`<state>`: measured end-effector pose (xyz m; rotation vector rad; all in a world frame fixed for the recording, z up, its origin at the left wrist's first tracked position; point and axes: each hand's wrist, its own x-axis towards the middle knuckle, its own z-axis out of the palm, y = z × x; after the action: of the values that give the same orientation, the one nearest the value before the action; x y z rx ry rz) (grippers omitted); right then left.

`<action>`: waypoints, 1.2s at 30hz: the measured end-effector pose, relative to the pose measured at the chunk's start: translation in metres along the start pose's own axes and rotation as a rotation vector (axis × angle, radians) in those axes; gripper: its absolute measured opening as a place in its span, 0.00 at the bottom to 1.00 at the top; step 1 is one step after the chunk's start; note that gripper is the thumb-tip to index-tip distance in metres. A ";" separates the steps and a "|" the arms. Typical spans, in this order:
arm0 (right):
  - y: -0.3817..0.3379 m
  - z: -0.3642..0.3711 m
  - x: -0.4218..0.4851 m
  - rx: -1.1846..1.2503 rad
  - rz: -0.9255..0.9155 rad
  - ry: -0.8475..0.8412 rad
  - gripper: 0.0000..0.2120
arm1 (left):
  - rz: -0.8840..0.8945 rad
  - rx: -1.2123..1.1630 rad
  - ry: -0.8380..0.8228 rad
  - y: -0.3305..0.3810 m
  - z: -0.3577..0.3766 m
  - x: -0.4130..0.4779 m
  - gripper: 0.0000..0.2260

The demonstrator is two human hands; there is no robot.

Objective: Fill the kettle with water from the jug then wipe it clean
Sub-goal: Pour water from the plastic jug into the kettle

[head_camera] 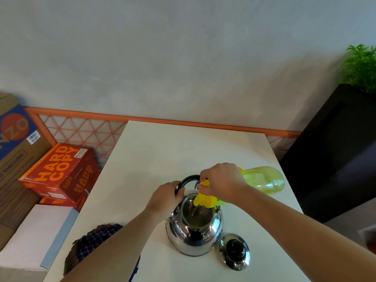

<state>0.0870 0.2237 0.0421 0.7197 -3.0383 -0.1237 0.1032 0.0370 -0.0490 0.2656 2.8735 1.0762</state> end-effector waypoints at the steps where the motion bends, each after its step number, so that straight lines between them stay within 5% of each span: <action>1: 0.000 0.000 0.000 -0.001 -0.001 0.001 0.17 | 0.000 0.000 0.000 0.000 0.000 0.000 0.12; 36: -0.001 0.000 0.000 -0.006 -0.003 -0.001 0.17 | 0.001 0.001 -0.012 0.002 -0.002 -0.001 0.12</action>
<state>0.0873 0.2229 0.0423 0.7233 -3.0364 -0.1331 0.1045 0.0370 -0.0466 0.2728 2.8636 1.0693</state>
